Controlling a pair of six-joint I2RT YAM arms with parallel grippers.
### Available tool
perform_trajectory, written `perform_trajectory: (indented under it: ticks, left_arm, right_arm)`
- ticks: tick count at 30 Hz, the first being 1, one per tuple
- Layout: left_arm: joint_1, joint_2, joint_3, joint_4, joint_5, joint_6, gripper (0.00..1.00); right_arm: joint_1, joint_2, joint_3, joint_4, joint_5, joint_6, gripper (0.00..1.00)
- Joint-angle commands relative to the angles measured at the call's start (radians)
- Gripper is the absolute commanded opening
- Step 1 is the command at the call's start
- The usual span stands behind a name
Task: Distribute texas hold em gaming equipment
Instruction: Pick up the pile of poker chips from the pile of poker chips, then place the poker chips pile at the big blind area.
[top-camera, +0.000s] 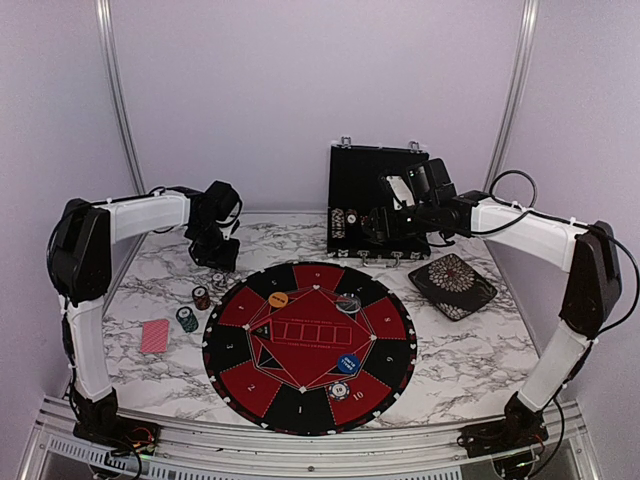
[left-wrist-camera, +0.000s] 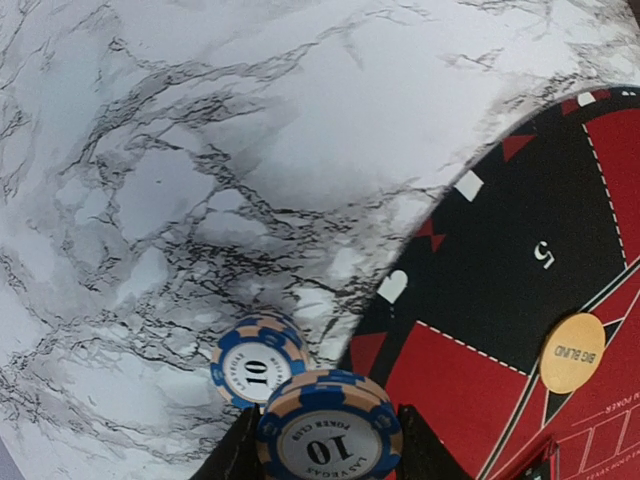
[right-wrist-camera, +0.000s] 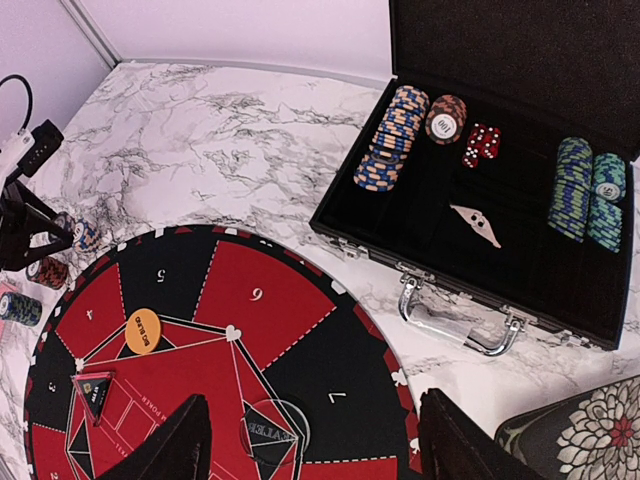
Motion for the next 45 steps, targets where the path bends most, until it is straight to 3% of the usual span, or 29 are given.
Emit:
perform_trajectory:
  ticks: [1, 20, 32, 45]
  left_arm:
    - [-0.042, -0.053, 0.005, -0.035, 0.014, -0.030, 0.32]
    - [-0.169, -0.089, -0.151, 0.043, 0.032, -0.133, 0.32]
    - [-0.183, -0.126, -0.280, 0.109, 0.037, -0.169, 0.32]
    - [-0.199, -0.122, -0.317, 0.128, 0.032, -0.184, 0.32]
  right_arm:
    - [-0.011, 0.000, 0.011, 0.001, -0.005, 0.007, 0.68]
    - [-0.012, 0.008, 0.010, 0.007, -0.021, 0.012, 0.68]
    - [-0.012, 0.020, 0.014, 0.006, -0.026, 0.016, 0.68]
    - [-0.011, 0.022, 0.013, 0.005, -0.029, 0.015, 0.68]
